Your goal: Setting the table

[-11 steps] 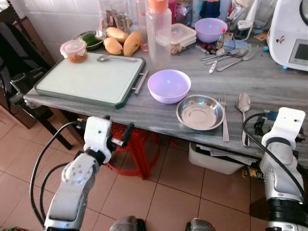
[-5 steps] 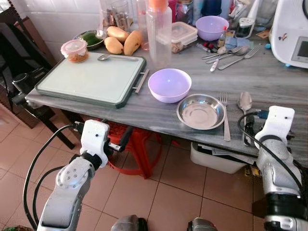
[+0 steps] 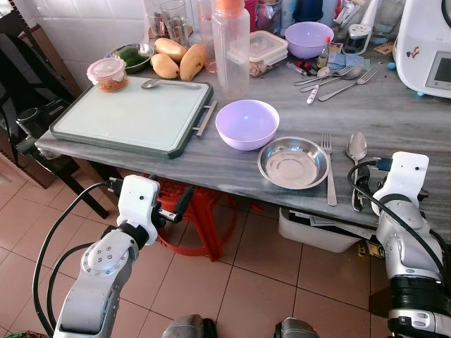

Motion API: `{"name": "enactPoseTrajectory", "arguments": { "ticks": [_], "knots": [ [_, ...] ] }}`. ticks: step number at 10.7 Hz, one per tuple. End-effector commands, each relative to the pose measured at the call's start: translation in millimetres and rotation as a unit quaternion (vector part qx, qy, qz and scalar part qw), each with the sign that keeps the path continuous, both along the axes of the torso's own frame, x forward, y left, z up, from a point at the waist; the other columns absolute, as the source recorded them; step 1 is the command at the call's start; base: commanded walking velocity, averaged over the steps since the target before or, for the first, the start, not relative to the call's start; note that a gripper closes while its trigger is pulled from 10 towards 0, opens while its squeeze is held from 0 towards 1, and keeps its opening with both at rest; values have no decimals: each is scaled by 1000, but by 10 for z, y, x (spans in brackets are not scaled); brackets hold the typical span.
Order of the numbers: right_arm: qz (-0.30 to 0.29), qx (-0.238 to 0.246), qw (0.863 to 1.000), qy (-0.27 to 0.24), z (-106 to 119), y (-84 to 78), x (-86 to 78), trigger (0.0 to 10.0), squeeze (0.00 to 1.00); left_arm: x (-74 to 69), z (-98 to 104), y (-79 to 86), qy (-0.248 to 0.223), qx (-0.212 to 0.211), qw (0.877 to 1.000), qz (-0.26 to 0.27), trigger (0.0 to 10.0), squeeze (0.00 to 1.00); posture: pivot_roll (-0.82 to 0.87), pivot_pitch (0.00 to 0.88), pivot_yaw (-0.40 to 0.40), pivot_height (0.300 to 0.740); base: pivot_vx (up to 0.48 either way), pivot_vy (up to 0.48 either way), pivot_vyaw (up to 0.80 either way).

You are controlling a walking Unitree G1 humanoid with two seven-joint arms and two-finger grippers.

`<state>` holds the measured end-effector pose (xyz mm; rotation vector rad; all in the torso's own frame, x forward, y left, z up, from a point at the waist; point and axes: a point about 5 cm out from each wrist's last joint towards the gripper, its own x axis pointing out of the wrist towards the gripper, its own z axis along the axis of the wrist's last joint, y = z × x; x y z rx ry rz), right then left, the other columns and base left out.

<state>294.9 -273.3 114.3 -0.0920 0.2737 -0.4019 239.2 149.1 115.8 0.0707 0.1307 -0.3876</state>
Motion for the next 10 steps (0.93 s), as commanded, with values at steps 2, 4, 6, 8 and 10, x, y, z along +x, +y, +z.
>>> {"name": "enactPoseTrajectory", "arguments": {
  "ticks": [2,4,6,8,10],
  "knots": [
    [-6,-3,1000,-6,57,-17,-9,10000,0,25,43,22,-7,3,1000,6,10000,0,38,70,117,740,0,0,0],
    [-17,-28,999,-31,190,-29,-81,10000,0,49,51,-4,-13,-5,1000,8,10000,0,27,52,108,740,0,0,0],
    [-26,-53,996,-64,357,-34,-133,10000,0,89,74,-56,-24,-23,999,11,10000,0,4,19,96,740,0,0,0],
    [10,-62,982,-178,562,246,-217,10000,0,202,65,-104,-43,-25,997,55,10000,0,-25,0,71,740,0,0,0],
    [46,-40,982,-181,464,466,-237,10000,0,277,51,-157,-50,-32,996,73,10000,0,-36,0,56,740,0,0,0]
  ]
}}
